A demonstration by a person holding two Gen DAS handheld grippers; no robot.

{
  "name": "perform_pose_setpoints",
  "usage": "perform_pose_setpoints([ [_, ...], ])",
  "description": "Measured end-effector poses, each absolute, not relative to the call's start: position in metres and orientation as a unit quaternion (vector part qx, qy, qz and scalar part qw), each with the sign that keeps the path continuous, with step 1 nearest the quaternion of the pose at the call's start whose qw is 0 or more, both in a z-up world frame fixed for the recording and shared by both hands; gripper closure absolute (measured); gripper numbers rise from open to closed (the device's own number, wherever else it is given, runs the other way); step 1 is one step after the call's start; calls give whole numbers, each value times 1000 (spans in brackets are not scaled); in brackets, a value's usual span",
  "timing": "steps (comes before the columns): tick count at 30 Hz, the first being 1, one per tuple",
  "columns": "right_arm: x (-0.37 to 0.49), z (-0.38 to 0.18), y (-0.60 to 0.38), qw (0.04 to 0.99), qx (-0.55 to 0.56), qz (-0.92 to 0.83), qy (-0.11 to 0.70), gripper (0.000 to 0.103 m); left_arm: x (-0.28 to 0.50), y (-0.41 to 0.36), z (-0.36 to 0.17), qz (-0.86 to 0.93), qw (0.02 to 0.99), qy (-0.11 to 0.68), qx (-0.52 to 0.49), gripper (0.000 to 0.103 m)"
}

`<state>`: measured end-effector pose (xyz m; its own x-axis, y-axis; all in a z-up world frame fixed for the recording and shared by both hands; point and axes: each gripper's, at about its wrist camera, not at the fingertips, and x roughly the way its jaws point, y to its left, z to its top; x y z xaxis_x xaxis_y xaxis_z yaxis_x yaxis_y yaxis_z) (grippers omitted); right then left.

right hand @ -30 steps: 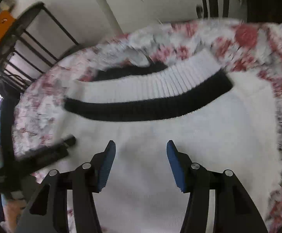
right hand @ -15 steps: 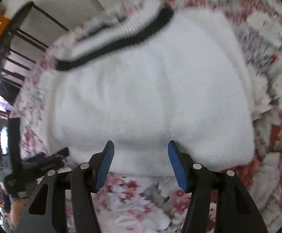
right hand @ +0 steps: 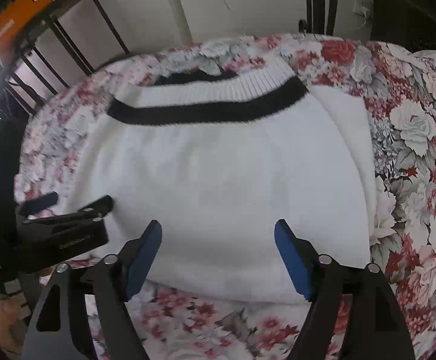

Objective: Fold small clothes
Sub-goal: 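Withdraw both open grippers from the folded sweater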

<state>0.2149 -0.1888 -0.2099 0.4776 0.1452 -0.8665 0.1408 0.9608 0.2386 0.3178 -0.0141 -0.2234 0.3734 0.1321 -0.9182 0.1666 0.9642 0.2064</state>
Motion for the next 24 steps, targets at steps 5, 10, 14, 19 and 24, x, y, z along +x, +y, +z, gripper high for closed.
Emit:
perform_pose_setpoints([
  [5,225,-234,-196,840,135,4,526,16,320,-4,-250,-15,808,576,124,4],
  [10,225,-236,-184,845,93,11,526,9,326,-2,-255,-17,806,577,132,4],
  [14,221,-221,-197,850,140,12,507,9,324,-1,-252,-17,807,577,125,4],
  [19,214,-205,-232,852,225,2,472,9,309,-5,-234,-17,813,568,126,4],
  [24,205,-207,-277,827,320,-1,461,9,303,-9,-219,-26,826,549,125,4],
])
